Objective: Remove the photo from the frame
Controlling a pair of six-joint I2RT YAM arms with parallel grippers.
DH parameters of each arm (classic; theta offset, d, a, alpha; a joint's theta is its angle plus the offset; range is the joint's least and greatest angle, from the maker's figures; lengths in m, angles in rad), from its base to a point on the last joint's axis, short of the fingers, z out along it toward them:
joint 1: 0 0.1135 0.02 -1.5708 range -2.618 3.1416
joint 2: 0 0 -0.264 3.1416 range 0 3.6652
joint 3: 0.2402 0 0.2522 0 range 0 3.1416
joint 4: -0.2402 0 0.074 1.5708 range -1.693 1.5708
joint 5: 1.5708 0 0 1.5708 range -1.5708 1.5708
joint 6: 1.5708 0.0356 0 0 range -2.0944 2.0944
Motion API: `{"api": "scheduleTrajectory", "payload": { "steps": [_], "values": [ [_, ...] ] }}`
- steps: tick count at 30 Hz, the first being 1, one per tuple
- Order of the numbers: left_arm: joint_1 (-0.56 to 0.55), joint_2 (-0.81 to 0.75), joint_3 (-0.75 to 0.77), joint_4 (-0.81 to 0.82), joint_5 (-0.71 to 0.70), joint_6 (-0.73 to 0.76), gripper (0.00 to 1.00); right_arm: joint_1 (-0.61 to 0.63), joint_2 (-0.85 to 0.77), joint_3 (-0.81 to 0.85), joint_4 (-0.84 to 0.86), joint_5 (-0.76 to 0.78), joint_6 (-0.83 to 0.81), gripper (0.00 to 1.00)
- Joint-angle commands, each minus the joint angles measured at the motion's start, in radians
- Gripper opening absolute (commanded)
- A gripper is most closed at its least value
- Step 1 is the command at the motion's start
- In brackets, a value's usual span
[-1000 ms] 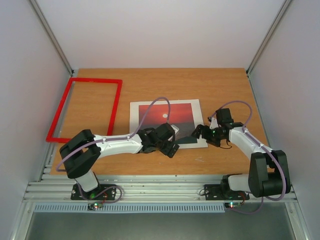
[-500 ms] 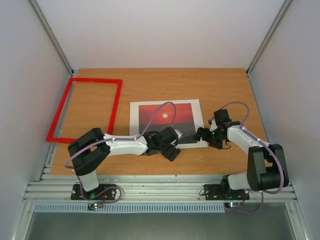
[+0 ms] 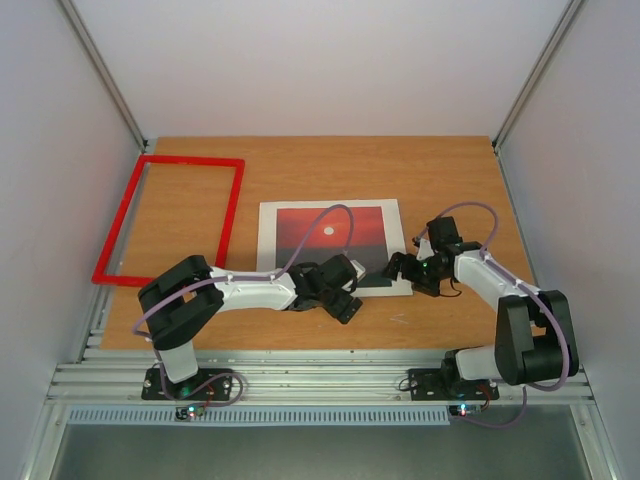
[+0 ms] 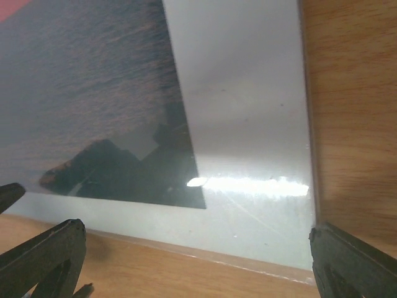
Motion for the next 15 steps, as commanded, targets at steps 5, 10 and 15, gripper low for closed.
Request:
{"api": "scheduleTrajectory", "payload": {
  "steps": [5,10,15],
  "values": [
    [-0.006,0.021,0.023,0.070,0.032,0.021,0.99,0.009,-0.043,0.022,0.003,-0.095,0.022,0.98],
    [-0.007,0.028,0.023,0.079,0.031,0.024,0.99,0.009,-0.052,0.020,-0.024,-0.005,0.015,0.98],
    [-0.006,0.053,0.034,0.039,-0.068,-0.002,0.99,0.008,-0.060,0.013,-0.043,0.035,0.006,0.98]
  ]
}}
